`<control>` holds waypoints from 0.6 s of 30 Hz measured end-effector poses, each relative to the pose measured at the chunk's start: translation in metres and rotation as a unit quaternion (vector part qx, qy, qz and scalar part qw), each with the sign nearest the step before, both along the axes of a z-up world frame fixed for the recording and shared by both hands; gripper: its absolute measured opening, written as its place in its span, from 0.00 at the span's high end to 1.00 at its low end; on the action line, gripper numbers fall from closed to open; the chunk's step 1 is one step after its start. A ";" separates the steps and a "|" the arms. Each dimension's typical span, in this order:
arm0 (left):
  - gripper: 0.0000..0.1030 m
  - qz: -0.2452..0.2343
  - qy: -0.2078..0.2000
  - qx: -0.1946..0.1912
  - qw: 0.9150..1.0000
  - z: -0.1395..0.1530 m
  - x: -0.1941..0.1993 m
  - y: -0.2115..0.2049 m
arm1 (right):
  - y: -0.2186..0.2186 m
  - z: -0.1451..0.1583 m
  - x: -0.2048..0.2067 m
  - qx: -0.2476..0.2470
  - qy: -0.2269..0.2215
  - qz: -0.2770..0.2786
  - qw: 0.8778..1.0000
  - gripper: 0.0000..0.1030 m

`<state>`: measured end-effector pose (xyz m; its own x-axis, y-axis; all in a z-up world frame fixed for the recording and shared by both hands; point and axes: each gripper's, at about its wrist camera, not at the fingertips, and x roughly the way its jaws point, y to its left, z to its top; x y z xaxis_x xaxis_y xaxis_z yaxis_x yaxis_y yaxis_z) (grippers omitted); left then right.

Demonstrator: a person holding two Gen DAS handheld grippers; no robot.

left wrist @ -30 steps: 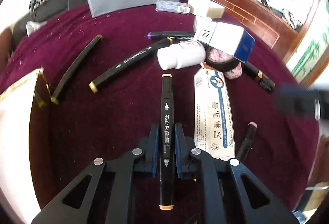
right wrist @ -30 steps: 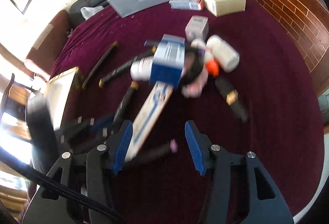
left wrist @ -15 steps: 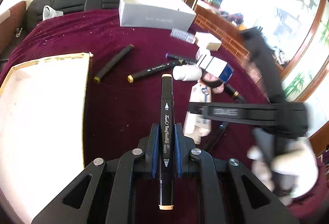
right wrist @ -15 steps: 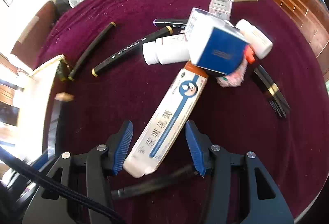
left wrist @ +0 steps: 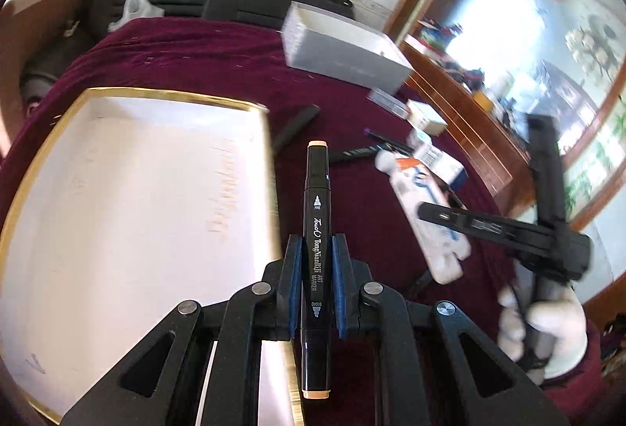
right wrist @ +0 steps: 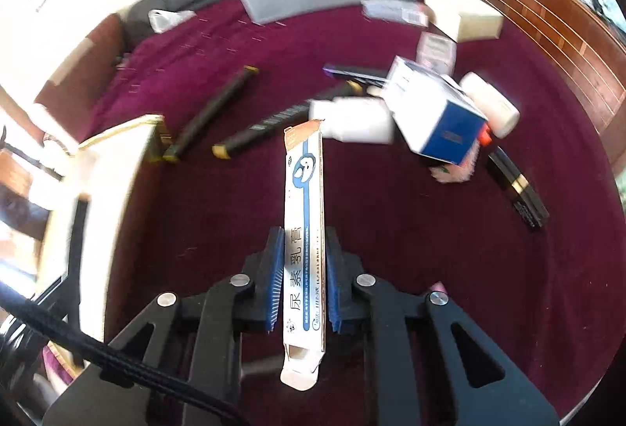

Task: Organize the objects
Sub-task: 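Grasp the white-and-blue toothpaste box with the right gripper and lift it, then lower the marker into the gold-rimmed tray with left gripper while right gripper lowers the toothpaste box beside it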

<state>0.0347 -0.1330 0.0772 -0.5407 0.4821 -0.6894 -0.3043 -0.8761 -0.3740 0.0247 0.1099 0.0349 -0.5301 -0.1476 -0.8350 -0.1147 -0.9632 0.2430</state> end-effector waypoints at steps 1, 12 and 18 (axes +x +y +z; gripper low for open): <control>0.89 0.006 0.001 0.000 1.000 0.001 -0.001 -0.006 | -0.006 0.007 0.002 -0.009 0.008 0.007 1.000 0.84; 0.89 0.061 -0.033 -0.034 0.997 -0.012 -0.063 -0.053 | -0.106 0.029 -0.043 -0.107 0.008 0.106 0.989 0.84; 0.89 0.084 -0.076 -0.037 0.993 -0.039 -0.099 -0.068 | -0.151 0.003 -0.091 -0.085 -0.014 0.107 0.991 0.84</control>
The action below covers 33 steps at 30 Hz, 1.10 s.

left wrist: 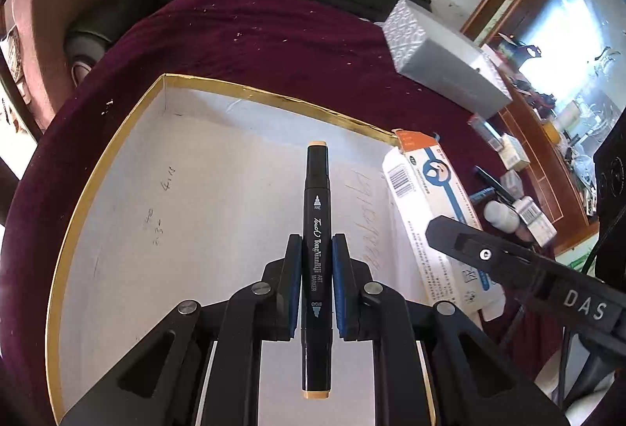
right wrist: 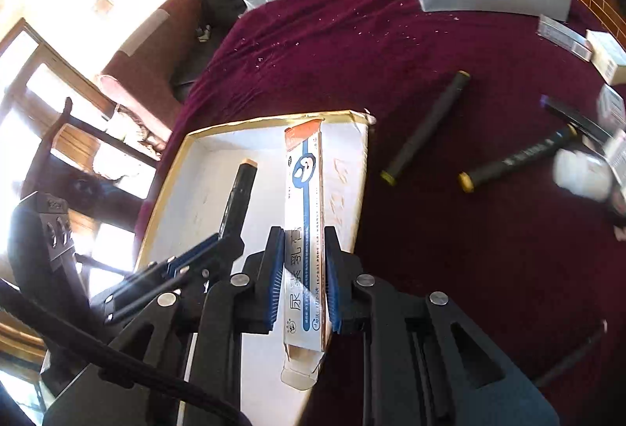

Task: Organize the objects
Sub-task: 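Lower the marker into the gold-rimmed tray with left gripper while right gripper lowers the toothpaste box beside it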

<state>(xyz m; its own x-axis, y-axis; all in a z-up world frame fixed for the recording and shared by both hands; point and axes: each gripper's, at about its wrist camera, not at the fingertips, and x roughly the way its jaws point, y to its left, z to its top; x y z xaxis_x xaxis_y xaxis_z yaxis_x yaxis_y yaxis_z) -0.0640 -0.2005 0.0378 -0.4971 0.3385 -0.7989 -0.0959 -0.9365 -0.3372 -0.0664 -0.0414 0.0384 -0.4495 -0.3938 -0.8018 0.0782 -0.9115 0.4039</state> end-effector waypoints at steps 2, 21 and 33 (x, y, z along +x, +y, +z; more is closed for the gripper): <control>0.89 0.006 -0.003 -0.002 1.000 -0.003 -0.008 -0.002 | -0.005 -0.008 -0.011 0.000 -0.010 -0.003 1.000 0.84; 0.54 0.047 -0.011 0.105 0.993 -0.025 -0.032 -0.042 | -0.009 -0.026 -0.029 0.012 -0.011 0.003 1.000 0.64; 0.52 0.187 0.016 0.184 0.965 -0.032 0.021 -0.085 | -0.012 -0.029 -0.016 -0.023 -0.013 0.029 0.999 0.63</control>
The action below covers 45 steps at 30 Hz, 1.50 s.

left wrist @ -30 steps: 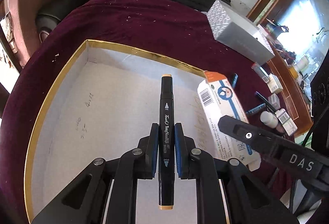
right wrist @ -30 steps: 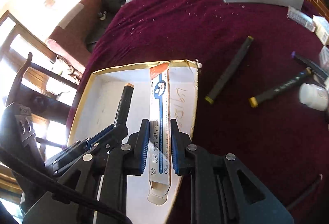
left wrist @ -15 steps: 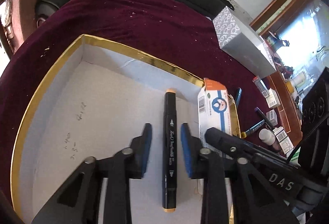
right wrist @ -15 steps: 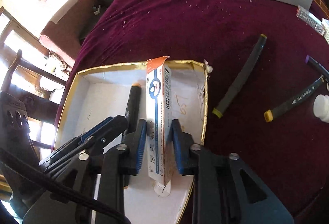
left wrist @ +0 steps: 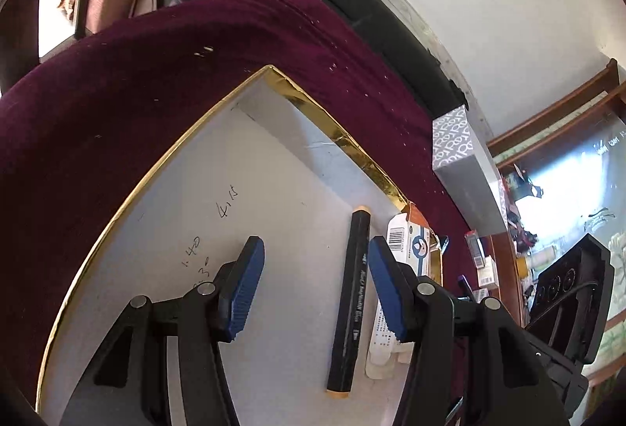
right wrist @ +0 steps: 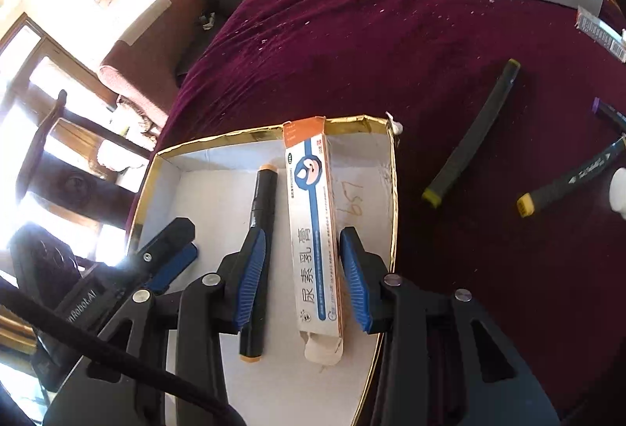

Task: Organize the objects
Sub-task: 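Lower the marker into the gold-rimmed tray with left gripper while right gripper lowers the toothpaste box beside it, then grasp a black yellow-capped marker with left gripper while right gripper grasps another black marker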

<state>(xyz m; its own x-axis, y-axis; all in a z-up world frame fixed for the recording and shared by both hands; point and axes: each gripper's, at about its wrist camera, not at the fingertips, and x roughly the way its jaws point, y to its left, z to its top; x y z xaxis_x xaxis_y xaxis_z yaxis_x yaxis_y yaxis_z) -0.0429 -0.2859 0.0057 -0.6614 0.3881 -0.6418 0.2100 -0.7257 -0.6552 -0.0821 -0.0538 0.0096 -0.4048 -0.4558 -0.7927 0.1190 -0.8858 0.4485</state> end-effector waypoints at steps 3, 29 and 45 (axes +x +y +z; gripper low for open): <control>0.52 0.022 0.008 0.007 1.000 0.001 0.008 -0.006 | -0.003 0.001 0.003 -0.011 0.000 0.018 1.000 0.62; 0.33 -0.161 0.066 -0.030 0.984 0.087 0.051 0.112 | 0.146 0.010 -0.029 0.077 0.013 -0.116 0.990 0.43; 0.33 -0.191 0.060 -0.087 0.976 0.089 0.017 0.134 | 0.122 -0.018 -0.010 0.203 -0.005 -0.037 0.978 0.44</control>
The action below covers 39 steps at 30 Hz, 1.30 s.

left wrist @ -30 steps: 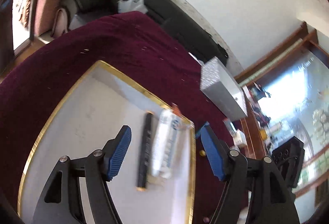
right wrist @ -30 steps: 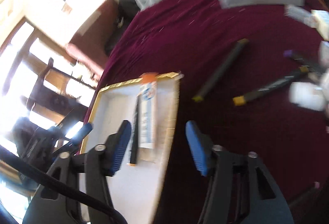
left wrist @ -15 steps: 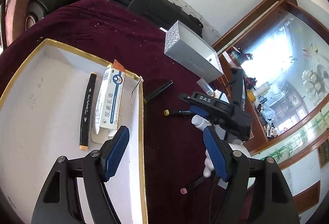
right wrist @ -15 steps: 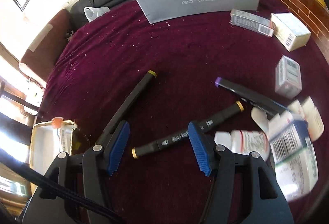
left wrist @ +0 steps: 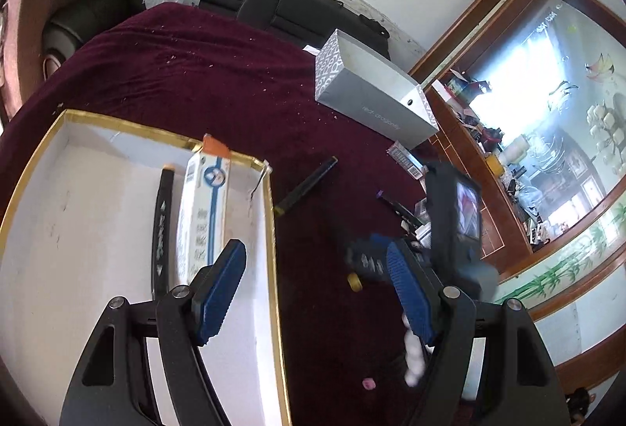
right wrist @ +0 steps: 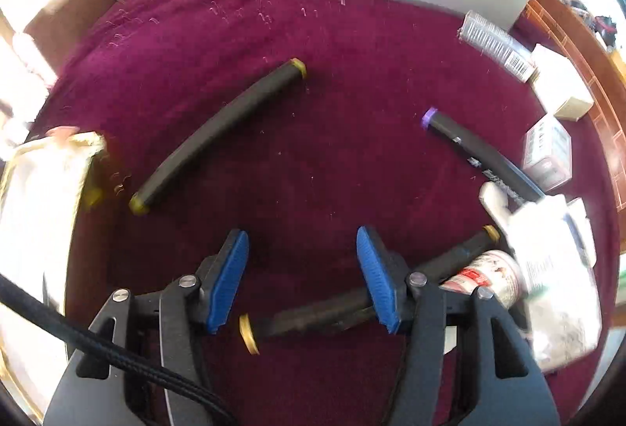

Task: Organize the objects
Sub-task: 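Grasp a black yellow-capped marker with left gripper while right gripper grasps another black marker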

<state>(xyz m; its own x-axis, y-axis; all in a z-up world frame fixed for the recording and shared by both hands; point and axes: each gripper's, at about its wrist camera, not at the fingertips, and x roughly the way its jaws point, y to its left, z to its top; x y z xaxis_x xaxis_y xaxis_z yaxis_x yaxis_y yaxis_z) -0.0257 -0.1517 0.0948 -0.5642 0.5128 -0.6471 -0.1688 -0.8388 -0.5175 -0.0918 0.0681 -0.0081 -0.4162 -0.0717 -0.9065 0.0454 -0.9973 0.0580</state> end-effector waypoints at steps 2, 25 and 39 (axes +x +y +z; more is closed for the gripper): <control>0.33 -0.012 0.000 -0.023 1.000 0.001 -0.012 0.015 | 0.011 0.001 0.017 -0.026 -0.014 0.006 1.000 0.44; 0.34 -0.043 -0.066 -0.291 0.953 -0.081 -0.141 0.148 | 0.134 0.026 0.101 -0.288 0.078 -0.063 0.952 0.44; 0.89 -0.088 -0.060 -0.249 0.963 -0.061 -0.102 0.147 | 0.120 0.029 0.100 -0.286 0.069 -0.061 0.954 0.44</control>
<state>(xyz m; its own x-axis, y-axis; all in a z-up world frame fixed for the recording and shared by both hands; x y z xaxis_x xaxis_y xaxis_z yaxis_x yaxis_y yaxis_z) -0.1272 -0.0051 0.0335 -0.4027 0.2038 -0.8923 -0.2952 -0.9517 -0.0842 0.0078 0.1881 0.0206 -0.5650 -0.4824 -0.6693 -0.0222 -0.8021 0.5968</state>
